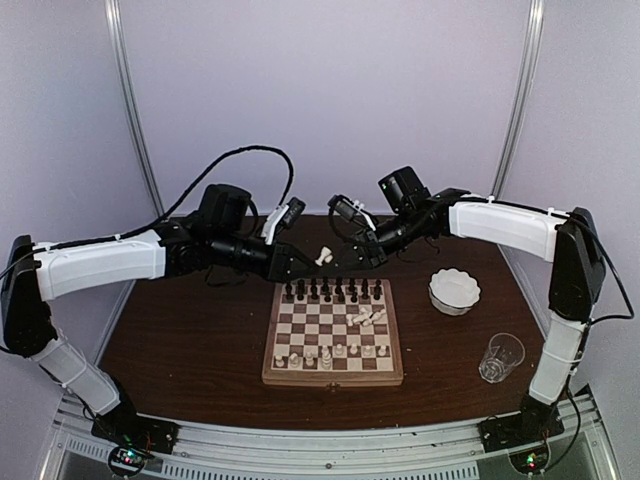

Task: Set up the chess pieces on the board
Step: Pass from the left arm to the right, then place the king at the center of the board.

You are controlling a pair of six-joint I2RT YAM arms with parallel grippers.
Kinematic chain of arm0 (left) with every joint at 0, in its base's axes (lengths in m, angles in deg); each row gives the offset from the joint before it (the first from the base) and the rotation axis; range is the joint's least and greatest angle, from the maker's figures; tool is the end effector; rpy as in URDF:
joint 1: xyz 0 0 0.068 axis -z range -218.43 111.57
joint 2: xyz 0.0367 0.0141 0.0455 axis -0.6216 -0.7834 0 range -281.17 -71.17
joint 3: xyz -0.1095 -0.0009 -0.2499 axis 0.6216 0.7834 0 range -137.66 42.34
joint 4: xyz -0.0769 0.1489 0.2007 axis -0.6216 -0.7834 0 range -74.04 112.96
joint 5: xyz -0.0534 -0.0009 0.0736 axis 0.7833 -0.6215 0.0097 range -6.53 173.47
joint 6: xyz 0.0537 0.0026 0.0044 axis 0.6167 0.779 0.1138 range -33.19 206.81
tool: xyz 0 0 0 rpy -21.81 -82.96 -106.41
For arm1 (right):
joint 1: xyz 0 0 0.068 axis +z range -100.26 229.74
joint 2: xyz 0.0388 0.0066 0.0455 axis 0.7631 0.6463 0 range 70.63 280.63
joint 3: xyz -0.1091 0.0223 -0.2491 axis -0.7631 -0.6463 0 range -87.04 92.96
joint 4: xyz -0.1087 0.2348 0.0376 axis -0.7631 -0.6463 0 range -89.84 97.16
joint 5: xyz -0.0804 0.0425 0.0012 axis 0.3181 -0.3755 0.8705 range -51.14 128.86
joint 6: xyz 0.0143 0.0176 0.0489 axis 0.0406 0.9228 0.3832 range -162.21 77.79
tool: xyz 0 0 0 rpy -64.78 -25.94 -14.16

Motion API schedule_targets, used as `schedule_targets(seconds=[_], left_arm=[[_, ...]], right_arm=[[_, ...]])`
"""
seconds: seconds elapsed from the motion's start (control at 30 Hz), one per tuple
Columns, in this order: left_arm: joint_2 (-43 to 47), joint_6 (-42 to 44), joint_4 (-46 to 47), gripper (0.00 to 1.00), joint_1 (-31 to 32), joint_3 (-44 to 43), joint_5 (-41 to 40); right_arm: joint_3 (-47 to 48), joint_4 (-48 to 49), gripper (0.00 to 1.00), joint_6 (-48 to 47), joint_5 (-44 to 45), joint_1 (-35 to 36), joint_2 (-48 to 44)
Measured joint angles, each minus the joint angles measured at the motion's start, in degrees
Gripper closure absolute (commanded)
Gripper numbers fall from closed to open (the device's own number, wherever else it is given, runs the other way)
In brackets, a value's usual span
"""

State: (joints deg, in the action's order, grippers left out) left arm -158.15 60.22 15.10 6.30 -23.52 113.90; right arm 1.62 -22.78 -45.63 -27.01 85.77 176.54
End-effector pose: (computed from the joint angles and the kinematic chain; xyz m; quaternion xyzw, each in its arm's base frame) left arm 0.2345 -0.2576 0.2942 0.2626 0.7999 -0.4693 0.2662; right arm 0.3080 0.2641 0.2870 -0.4506 0.6685 0.5718 0.1520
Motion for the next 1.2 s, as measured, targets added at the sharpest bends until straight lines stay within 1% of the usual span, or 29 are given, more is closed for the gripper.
schedule_targets(seconds=[0.2,0.37,0.47,0.6,0.7,0.8,0.93,1.03,1.2], left_arm=[[3.1,2.16,-3.74,0.93,-0.48,0.61,-4.09],[7.52,3.8,-9.01,0.93,-2.27,3.98,-11.63],[7.74,3.48,-11.72,0.93,-2.6,9.22,-16.7],[6.45,0.79,-14.71,0.93,-2.64,18.27,-21.49],[5.2,-1.88,-15.02,0.92,-2.64,22.62,-23.45],[3.61,-4.37,-14.12,0.91,-2.64,24.44,-24.28],[0.42,-6.71,-11.65,0.84,-2.64,25.14,-24.24],[-0.33,-7.76,-10.34,0.76,-2.64,25.2,-24.17],[-0.11,-8.22,-10.69,0.6,-2.64,24.92,-24.04]], right_arm=[[-0.94,-0.24,0.92,-0.9,0.39,0.0,-0.02],[-2.05,-4.59,0.92,-5.29,3.39,0.0,-0.28],[-2.05,-8.79,0.92,-9.4,6.34,0.04,-1.33],[-2.01,-15.45,0.92,-16.57,11.56,0.96,-3.48],[-2.01,-19.19,0.91,-20.59,14.84,2.67,-4.35],[-2.01,-21.38,0.91,-22.58,16.74,4.22,-4.44],[-2.01,-23.17,0.91,-24.39,18.78,6.32,-4.44],[-1.9,-23.91,0.91,-25.38,20.15,7.67,-4.44],[-1.11,-25.53,0.91,-26.91,22.27,9.73,-4.44]])
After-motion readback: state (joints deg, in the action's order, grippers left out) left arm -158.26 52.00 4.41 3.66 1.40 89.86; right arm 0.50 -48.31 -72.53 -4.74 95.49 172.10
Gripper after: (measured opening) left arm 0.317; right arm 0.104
